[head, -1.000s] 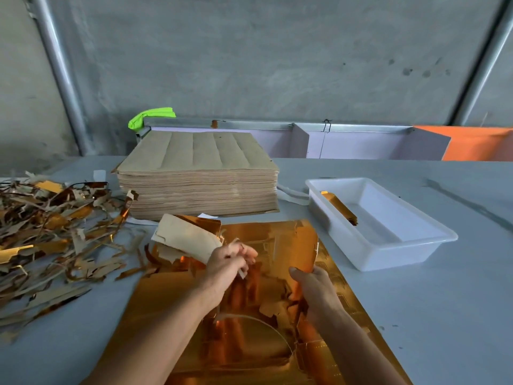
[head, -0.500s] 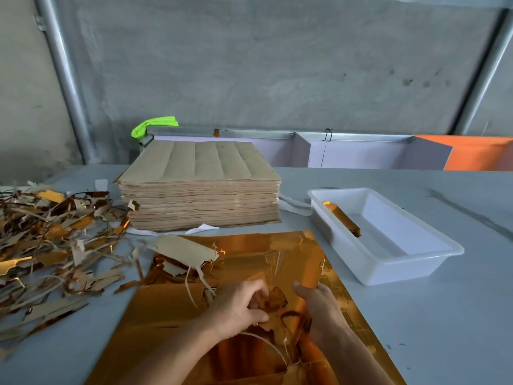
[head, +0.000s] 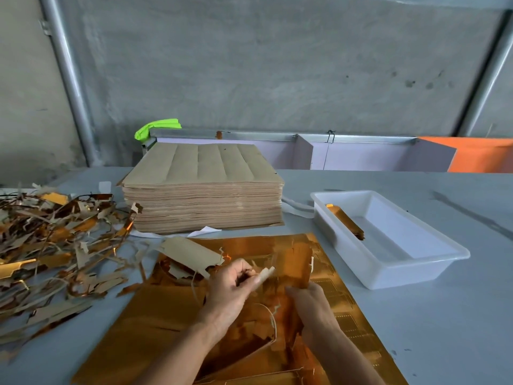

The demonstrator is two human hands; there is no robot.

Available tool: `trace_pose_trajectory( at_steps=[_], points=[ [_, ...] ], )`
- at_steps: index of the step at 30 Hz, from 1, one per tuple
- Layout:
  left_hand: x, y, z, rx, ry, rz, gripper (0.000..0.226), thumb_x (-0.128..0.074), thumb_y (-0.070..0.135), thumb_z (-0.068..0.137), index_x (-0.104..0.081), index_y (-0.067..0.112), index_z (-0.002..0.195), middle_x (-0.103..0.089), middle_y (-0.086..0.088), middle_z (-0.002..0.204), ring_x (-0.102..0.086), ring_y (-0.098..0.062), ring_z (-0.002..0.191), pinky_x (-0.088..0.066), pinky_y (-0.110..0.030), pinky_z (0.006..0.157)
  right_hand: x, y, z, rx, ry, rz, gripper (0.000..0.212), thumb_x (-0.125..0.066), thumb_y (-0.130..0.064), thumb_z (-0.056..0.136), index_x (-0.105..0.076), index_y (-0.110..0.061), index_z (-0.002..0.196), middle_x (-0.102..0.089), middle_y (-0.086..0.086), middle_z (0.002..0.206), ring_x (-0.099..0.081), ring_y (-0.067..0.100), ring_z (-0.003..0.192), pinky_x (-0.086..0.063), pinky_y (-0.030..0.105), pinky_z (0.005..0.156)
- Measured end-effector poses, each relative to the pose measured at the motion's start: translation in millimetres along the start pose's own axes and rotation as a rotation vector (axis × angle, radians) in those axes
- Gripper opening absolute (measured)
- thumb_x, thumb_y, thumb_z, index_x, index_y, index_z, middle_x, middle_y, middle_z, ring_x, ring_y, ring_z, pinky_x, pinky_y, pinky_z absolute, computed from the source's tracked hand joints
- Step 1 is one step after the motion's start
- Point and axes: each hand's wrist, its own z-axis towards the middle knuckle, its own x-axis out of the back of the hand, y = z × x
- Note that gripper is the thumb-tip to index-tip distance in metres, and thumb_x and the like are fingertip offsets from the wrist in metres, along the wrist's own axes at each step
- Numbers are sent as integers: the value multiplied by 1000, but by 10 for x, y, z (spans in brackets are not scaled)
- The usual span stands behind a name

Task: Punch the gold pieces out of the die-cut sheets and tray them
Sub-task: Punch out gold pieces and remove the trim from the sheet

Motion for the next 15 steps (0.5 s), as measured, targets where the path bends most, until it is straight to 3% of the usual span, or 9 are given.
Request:
trace_pose_trajectory(
  at_steps=[3,5,7,9,12,15],
  points=[
    [-33,25,-60,51,-225,-223,10,-56,13,93,-65,8,90,-72,2,93,-65,-12,91,-50,-18,76,-14,-34,2,-33,-20,115,13,-52,-8,94,-63,-2,95,-73,14,72,-71,25,63,-55,34,53],
    [-37,31,-70,74,-263,-281,19,-49,17,96,-64,7,88,-73,2,96,-66,-9,95,-50,-20,82,-7,-34,22,-52,-15,149,14,-51,-8,94,-63,0,93,-72,17,74,-71,28,63,-55,33,50],
    [-35,33,-55,113,-246,-444,26,-43,19,96,-62,5,84,-72,-12,97,-66,-21,99,-48,-32,89,-7,-6,39,-80,-11,154,17,-49,-9,96,-61,2,98,-72,18,77,-71,29,65,-57,35,51],
    [-13,26,-22,168,-214,-673,27,-44,22,90,-61,5,77,-67,-18,84,-64,-30,93,-47,-38,87,-5,27,54,-104,-17,151,19,-49,-10,97,-60,4,104,-70,19,79,-69,30,66,-60,39,60],
    [17,-49,27,233,-195,-920,32,-47,27,88,-59,10,63,-52,-8,60,-60,-27,75,-48,-41,79,-15,49,54,-108,-47,159,20,-48,-12,97,-60,3,102,-70,20,76,-69,30,64,-59,40,59],
    [29,-166,73,297,-121,-987,38,-53,27,87,-50,12,52,-40,-3,47,-55,-23,59,-49,-40,76,-34,59,53,-48,-60,83,33,-50,-27,97,-64,2,101,-72,21,86,-68,34,77,-55,50,81]
  ],
)
